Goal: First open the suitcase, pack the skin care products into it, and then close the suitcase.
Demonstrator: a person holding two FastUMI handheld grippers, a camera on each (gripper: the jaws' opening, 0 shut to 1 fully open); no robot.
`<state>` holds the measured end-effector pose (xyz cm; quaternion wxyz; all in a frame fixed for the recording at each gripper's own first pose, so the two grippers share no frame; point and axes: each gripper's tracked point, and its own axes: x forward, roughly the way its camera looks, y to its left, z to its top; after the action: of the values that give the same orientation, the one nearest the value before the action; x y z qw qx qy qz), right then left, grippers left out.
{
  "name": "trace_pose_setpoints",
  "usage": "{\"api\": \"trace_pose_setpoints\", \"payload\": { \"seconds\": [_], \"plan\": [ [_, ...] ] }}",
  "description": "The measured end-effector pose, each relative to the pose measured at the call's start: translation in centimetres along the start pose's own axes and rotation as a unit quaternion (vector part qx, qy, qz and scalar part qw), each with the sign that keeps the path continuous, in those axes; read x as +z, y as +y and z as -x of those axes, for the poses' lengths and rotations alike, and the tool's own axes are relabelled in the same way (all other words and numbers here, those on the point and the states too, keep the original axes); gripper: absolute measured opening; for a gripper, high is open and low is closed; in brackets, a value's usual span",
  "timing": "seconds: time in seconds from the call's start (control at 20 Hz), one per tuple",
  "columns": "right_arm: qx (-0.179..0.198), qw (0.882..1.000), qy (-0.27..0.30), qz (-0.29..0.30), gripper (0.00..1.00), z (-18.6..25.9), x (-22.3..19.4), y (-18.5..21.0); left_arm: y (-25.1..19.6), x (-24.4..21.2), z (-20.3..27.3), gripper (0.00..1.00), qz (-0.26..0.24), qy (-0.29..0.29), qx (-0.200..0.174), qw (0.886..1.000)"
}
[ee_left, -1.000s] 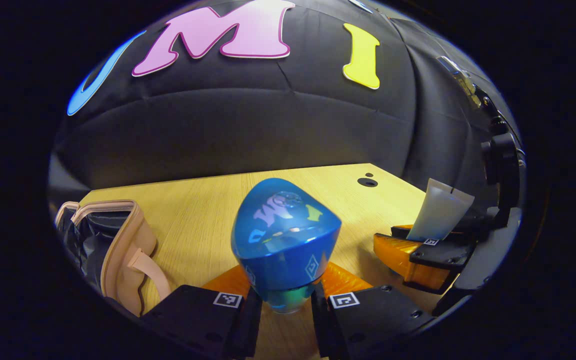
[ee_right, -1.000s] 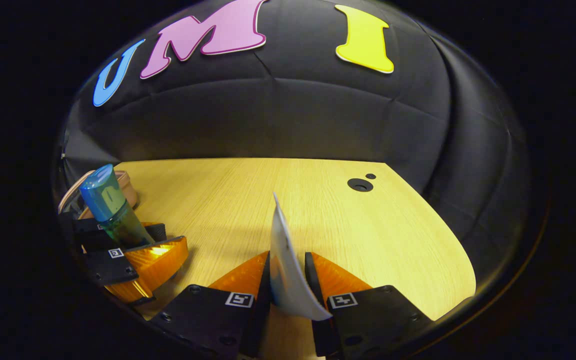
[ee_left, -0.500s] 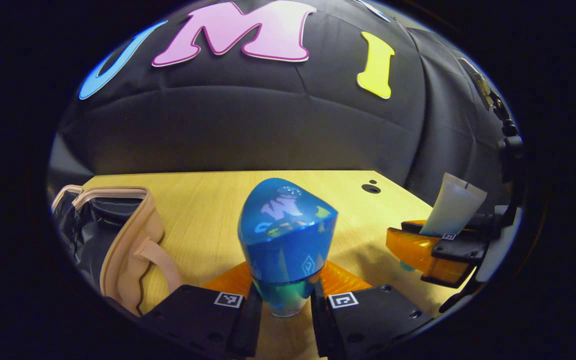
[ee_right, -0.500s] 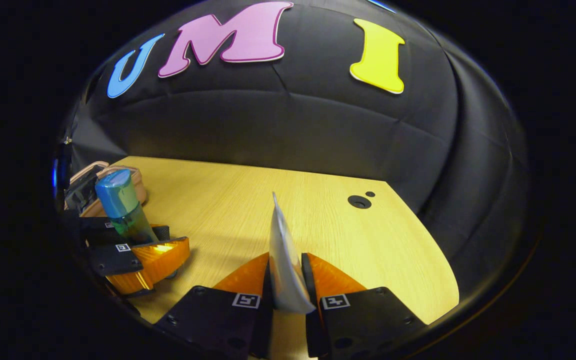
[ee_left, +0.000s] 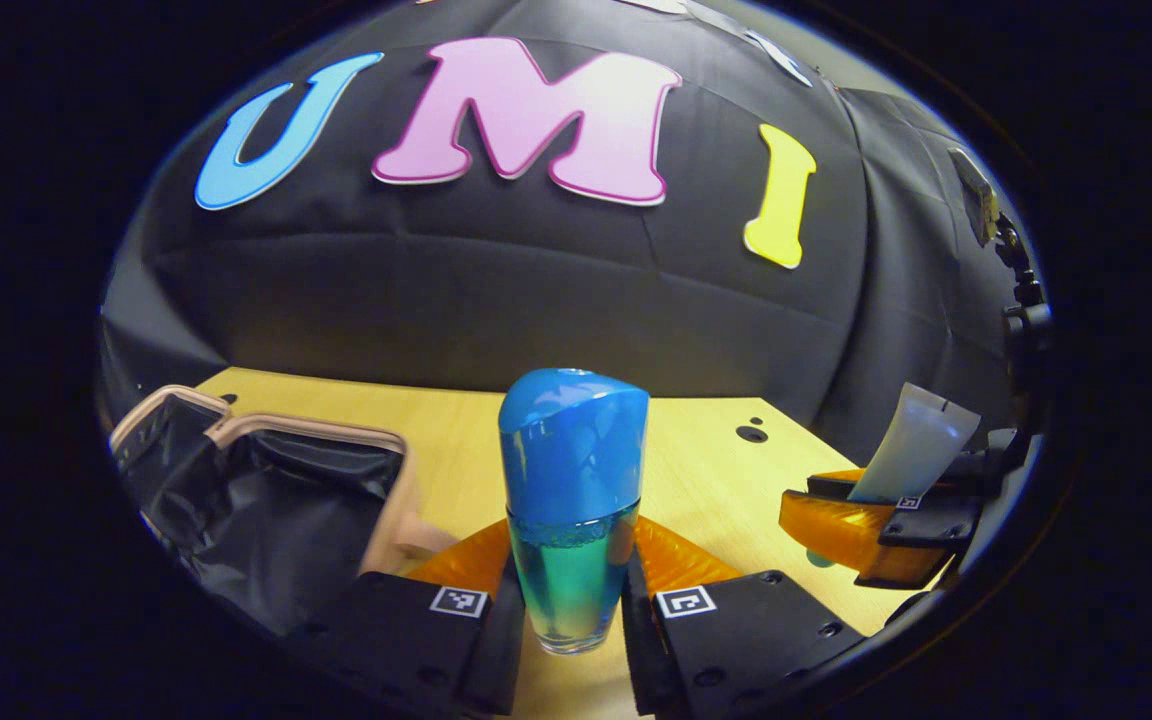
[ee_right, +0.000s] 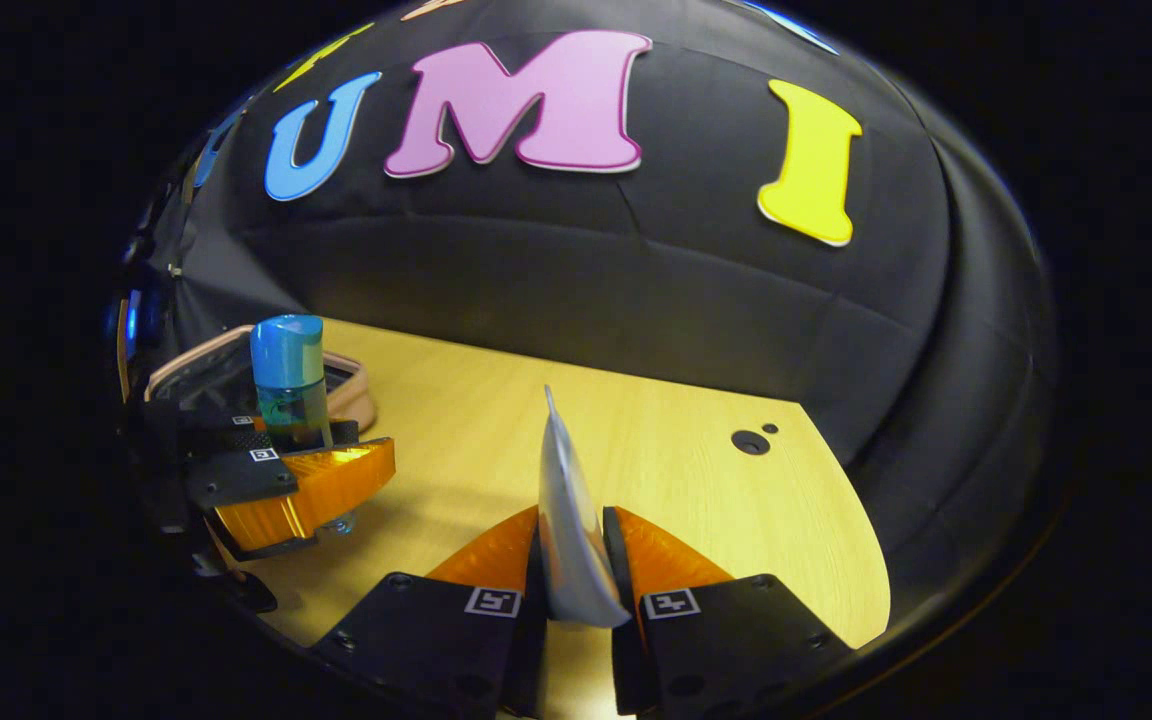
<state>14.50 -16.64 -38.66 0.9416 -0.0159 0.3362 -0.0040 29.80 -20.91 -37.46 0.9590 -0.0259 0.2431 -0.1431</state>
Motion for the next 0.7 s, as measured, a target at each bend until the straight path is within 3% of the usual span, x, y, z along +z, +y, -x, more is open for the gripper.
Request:
{"api": "trace_pose_setpoints", "payload": {
  "seconds": [0.05,0.1,0.25,0.3,0.35,0.4,0.45,0.6,0.7],
  "plan": [
    [0.011,1.0,-0.007,0.001,0.24,0.5,1.1,1.5,1.4,0.8,1.1,0.43,-0.001,0.0,0.012,1.0],
    [0.023,1.0,-0.013,0.003,0.29,1.0,2.1,3.0,3.2,1.5,2.2,0.47,-0.004,0.002,0.025,1.0],
    [0.062,0.998,-0.019,0.006,0.29,2.3,4.0,7.6,9.2,2.5,5.7,0.51,-0.014,0.013,0.068,0.997],
    [0.074,0.997,-0.021,0.002,0.24,2.6,4.6,9.3,11.4,2.4,6.6,0.47,-0.019,0.021,0.084,0.996],
    [0.083,0.996,-0.025,0.001,0.29,3.0,5.1,10.9,13.6,1.9,7.4,0.47,-0.022,0.035,0.097,0.994],
    [0.087,0.996,-0.025,0.005,0.24,3.3,5.6,12.3,15.6,0.9,8.0,0.43,-0.023,0.056,0.105,0.993],
    [0.094,0.995,-0.027,0.01,0.29,3.5,6.0,13.9,17.5,-0.1,8.5,0.43,-0.022,0.076,0.111,0.991],
    [0.121,0.992,-0.031,0.011,0.29,4.4,7.0,18.4,21.7,-3.8,8.6,0.47,-0.018,0.145,0.106,0.984],
    [0.136,0.99,-0.038,0.015,0.29,4.9,7.9,20.4,23.1,-6.2,8.1,0.43,-0.012,0.196,0.09,0.976]
  ]
}}
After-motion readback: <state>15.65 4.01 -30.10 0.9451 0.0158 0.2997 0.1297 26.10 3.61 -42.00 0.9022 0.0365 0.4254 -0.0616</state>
